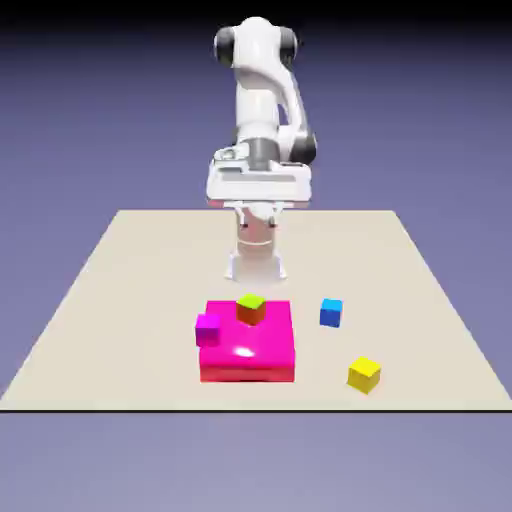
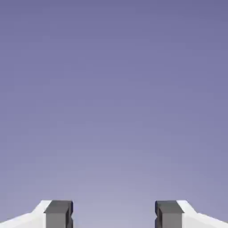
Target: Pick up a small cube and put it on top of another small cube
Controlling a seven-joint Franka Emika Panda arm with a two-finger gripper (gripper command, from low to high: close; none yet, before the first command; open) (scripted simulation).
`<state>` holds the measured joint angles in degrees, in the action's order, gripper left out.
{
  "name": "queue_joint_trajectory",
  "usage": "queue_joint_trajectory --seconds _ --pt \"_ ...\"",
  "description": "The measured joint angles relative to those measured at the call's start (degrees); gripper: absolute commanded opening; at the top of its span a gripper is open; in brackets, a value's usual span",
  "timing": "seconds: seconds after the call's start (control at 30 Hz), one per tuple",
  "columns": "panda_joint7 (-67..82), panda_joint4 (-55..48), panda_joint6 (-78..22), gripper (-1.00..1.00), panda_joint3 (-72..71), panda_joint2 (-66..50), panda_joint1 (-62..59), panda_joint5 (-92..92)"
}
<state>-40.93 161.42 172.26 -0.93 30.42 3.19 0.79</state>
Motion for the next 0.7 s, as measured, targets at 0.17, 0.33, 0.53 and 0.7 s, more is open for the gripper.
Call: queue_joint_trajectory --seconds 0.17,0.33,0.53,0.7 --pt "6.3 1.8 -7.2 0.0 -3.9 -9.3 10.4 3.3" --pt "12.7 3.5 -14.4 0.0 -7.7 -18.6 20.8 6.6" --pt "16.2 4.6 -18.4 0.0 -9.2 -27.9 29.5 11.2" --pt "8.6 3.4 -9.7 0.0 -1.3 -38.3 34.5 21.6"
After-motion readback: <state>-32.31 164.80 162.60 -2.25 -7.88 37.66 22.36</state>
